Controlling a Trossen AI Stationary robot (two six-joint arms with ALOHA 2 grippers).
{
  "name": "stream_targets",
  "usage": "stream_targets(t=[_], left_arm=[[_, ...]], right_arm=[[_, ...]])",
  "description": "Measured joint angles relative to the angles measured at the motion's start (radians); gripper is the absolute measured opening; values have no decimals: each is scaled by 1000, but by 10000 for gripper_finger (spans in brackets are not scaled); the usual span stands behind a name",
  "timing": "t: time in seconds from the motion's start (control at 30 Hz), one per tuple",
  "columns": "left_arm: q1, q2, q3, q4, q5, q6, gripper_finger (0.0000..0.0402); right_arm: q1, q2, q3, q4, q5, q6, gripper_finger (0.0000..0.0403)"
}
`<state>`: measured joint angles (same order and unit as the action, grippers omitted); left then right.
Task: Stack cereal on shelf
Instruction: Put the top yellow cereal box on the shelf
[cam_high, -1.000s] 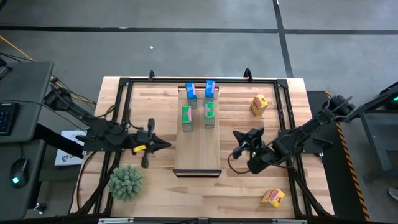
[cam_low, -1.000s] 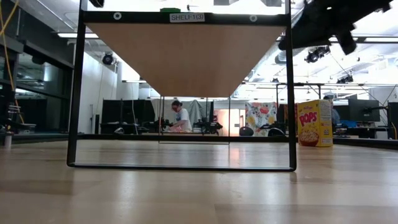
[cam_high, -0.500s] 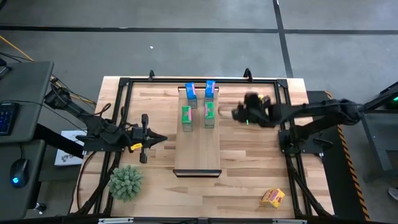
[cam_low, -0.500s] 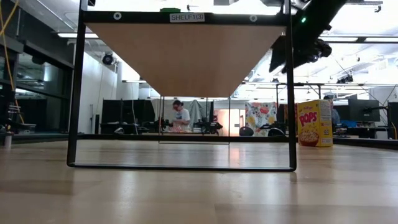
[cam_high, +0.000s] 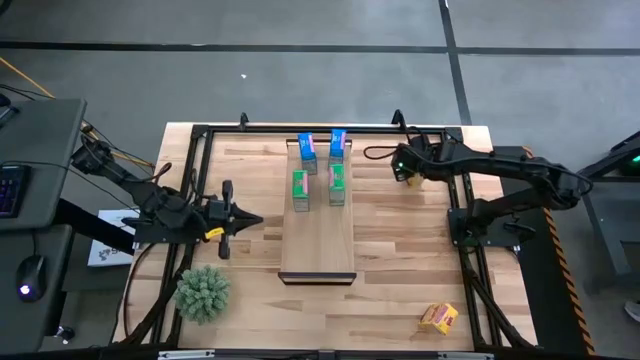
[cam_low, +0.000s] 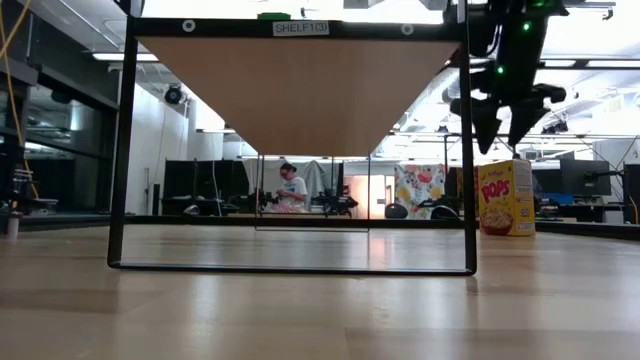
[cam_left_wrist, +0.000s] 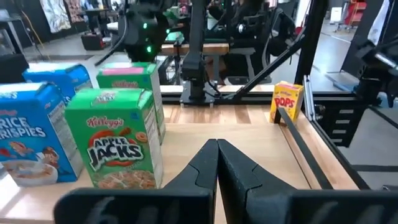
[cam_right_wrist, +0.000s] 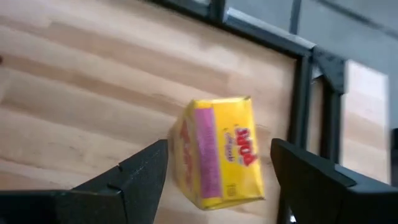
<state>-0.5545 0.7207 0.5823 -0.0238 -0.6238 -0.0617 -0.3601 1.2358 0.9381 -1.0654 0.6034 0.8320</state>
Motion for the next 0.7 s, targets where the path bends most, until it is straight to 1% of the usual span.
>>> stream_targets(t=[0.1,0.27,0.4,0.53,0.6,0.7], left_arm=[[14,0,0,31,-3,36,0],[35,-1,0,45,-10,39,0],[49,-1,0,44,-10,37,0],[50,-1,0,41,-9,14,0],[50,-1,0,35,-9,10,0],[50,-1,0,21,-9,-5,0]], right_arm=[[-37,0,-38,50,-54,-56,277],[-73,0,-92,85,-65,-73,277],[-86,0,-129,151,-108,-107,277],[-108,0,-170,203,-123,-114,277],[-121,0,-187,219,-123,-112,272],[-133,0,-195,226,-122,-99,253]])
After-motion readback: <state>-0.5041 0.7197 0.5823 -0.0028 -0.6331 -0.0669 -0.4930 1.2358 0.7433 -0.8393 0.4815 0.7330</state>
